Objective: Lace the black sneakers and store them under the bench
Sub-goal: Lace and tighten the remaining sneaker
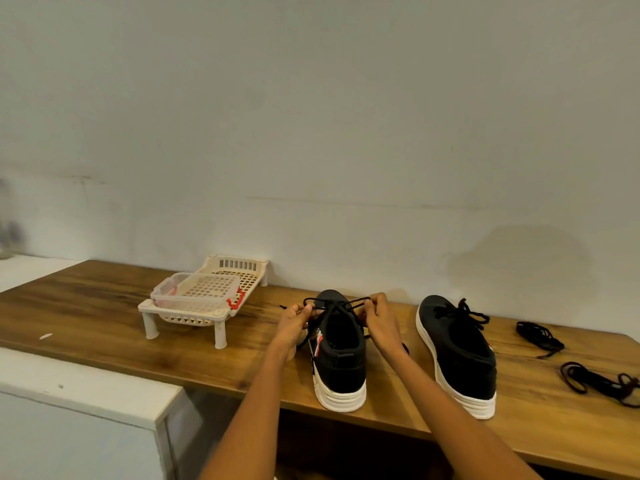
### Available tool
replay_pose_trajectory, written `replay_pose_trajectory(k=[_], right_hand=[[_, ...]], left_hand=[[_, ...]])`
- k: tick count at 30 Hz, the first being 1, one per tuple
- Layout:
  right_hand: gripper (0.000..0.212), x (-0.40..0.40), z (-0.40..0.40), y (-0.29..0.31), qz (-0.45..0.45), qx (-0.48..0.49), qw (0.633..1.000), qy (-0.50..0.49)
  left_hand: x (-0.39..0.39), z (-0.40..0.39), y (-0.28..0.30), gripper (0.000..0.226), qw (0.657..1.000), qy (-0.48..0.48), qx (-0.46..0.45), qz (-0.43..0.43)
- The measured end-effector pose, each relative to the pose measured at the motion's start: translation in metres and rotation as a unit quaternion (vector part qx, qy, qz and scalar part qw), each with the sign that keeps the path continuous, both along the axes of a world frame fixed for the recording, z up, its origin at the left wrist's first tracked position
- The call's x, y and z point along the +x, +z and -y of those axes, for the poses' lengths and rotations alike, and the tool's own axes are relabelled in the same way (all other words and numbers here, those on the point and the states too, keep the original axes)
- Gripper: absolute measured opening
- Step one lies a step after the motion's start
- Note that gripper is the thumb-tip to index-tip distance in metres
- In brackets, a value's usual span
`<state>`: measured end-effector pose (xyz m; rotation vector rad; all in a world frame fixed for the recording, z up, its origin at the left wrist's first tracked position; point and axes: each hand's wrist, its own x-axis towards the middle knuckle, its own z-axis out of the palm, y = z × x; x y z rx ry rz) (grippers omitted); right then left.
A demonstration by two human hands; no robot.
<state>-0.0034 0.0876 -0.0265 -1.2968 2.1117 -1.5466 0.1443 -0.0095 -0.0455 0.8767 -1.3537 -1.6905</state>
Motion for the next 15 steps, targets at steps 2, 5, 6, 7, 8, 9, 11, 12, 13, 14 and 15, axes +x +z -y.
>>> replay_pose_trajectory(k=[2, 5, 6, 7, 8, 9, 11, 12, 13, 14, 15], right_hand=[[0.008, 0.003, -0.001, 0.001, -0.001, -0.016, 1.000, -0.013], [0.011, 0.004, 0.000, 0.000, 0.016, -0.026, 0.999, -0.018], [0.013, 0.004, -0.001, -0.001, 0.023, -0.024, 0.999, -0.010], [0.016, 0.004, -0.002, -0.001, 0.023, -0.019, 1.000, 0.008], [0.018, 0.004, -0.003, -0.002, 0.018, -0.012, 0.999, 0.033], [0.018, 0.004, -0.004, -0.001, 0.007, -0.003, 0.998, 0.061], [0.016, 0.003, -0.005, 0.001, -0.018, 0.018, 0.995, 0.091], [0.017, 0.003, -0.005, 0.003, -0.029, 0.028, 0.995, 0.089], [0.018, 0.002, -0.004, 0.004, -0.035, 0.033, 0.995, 0.082], [0.018, 0.001, -0.004, 0.005, -0.039, 0.038, 0.996, 0.070], [0.017, 0.000, -0.004, 0.005, -0.042, 0.038, 0.997, 0.057]], left_hand=[[-0.001, 0.000, 0.000, 0.010, 1.000, 0.024, -0.002, -0.003], [0.000, -0.003, 0.004, 0.009, 0.998, 0.056, -0.007, -0.015], [0.000, -0.004, 0.005, 0.016, 0.998, 0.054, -0.011, -0.010], [0.000, -0.005, 0.006, 0.023, 0.999, 0.048, -0.019, -0.001], [0.000, -0.005, 0.007, 0.029, 0.999, 0.042, -0.029, 0.011], [-0.001, -0.006, 0.008, 0.031, 0.998, 0.035, -0.044, 0.024], [-0.003, -0.008, 0.009, 0.025, 0.995, 0.020, -0.081, 0.047], [-0.004, -0.010, 0.010, 0.020, 0.994, 0.018, -0.091, 0.053], [-0.004, -0.012, 0.011, 0.017, 0.994, 0.021, -0.095, 0.058], [-0.005, -0.014, 0.012, 0.016, 0.993, 0.026, -0.093, 0.063], [-0.005, -0.016, 0.013, 0.015, 0.993, 0.032, -0.089, 0.065]])
